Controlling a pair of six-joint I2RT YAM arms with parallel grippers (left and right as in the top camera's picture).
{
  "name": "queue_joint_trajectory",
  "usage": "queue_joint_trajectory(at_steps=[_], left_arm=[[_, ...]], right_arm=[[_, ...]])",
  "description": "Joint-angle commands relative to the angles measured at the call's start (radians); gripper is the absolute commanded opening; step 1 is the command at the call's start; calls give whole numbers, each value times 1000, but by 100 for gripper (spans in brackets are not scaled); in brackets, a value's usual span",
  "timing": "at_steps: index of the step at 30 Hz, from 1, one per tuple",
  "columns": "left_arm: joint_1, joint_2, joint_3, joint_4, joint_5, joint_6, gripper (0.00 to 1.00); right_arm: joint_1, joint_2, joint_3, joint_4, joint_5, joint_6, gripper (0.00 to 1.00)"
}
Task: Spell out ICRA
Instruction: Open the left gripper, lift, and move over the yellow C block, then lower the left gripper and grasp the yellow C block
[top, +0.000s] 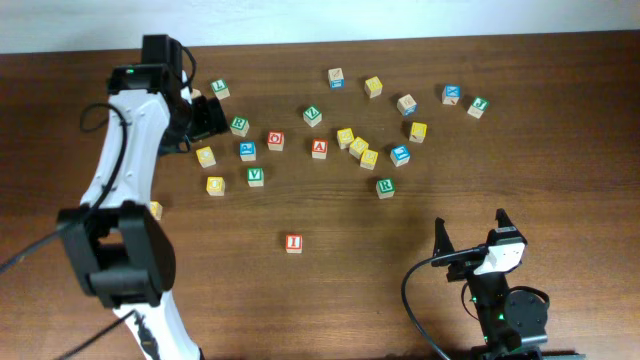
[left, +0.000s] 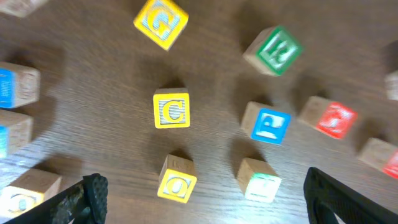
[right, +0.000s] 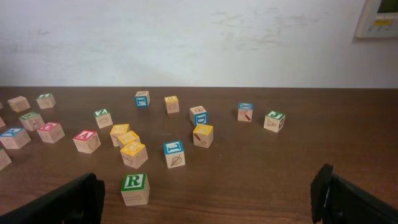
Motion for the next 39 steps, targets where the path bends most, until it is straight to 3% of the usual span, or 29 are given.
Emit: queue_joint_trajectory(at_steps=[1, 6, 18, 24, 29, 33, 37, 39], left_arm=[[-16, 79, -11, -5, -70, -11, 90], [-42, 127, -11, -8, -166, -12, 89], [-33, 165, -19, 10, -161, -29, 99], [-33, 165, -19, 14, -164, -30, 98], [-33, 165, -21, 22, -164, -30, 86], [-33, 165, -21, 22, -164, -29, 84], [-33, 166, -21, 22, -164, -29, 69], [-33, 168, -21, 23, -164, -30, 66]], right_arm=[[-7, -6, -5, -5, 8, 7, 98], [-7, -6, -5, -5, 8, 7, 98], [-7, -6, -5, -5, 8, 7, 98], [-7, -6, -5, -5, 8, 7, 98], [-7, -6, -5, -5, 8, 7, 98], [-7, -6, -5, -5, 8, 7, 98], [-7, -6, -5, -5, 8, 7, 98], [-7, -6, -5, -5, 8, 7, 98]])
